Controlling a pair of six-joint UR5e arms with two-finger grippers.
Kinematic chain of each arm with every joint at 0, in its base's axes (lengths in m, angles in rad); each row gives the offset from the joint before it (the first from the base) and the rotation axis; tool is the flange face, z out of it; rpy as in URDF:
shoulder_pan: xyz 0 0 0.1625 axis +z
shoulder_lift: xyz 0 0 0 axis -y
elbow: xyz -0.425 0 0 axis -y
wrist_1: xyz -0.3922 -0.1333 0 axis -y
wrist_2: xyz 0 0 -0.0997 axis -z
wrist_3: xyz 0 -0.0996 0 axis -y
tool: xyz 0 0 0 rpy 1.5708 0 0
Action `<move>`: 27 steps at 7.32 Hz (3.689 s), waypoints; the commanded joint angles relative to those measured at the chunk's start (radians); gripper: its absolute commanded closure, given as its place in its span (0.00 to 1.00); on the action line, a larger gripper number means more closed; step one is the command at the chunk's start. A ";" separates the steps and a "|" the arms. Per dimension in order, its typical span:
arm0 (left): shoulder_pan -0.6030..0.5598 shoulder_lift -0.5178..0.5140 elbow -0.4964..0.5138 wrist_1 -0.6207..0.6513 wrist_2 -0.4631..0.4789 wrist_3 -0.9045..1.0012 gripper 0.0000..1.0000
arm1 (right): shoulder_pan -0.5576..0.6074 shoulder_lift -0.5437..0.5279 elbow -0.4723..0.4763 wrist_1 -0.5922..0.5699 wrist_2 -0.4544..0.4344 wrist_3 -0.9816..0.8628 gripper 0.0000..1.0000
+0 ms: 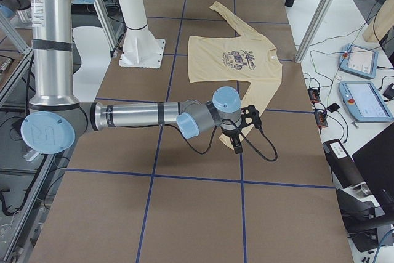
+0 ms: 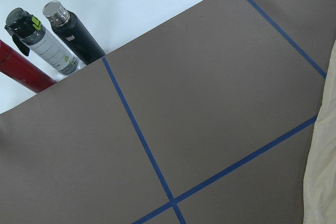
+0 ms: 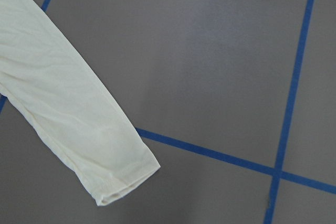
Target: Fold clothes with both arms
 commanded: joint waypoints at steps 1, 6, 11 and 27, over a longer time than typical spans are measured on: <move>-0.001 0.004 -0.005 -0.002 0.000 0.001 0.00 | -0.160 0.043 -0.138 0.263 -0.164 0.240 0.03; 0.001 0.005 -0.002 -0.004 0.000 -0.002 0.00 | -0.208 0.098 -0.305 0.427 -0.172 0.292 0.23; 0.001 0.005 0.001 -0.004 0.000 0.000 0.00 | -0.239 0.083 -0.306 0.430 -0.173 0.304 0.34; 0.001 -0.002 0.005 -0.001 0.001 -0.003 0.00 | -0.245 0.205 -0.227 0.400 -0.190 0.444 1.00</move>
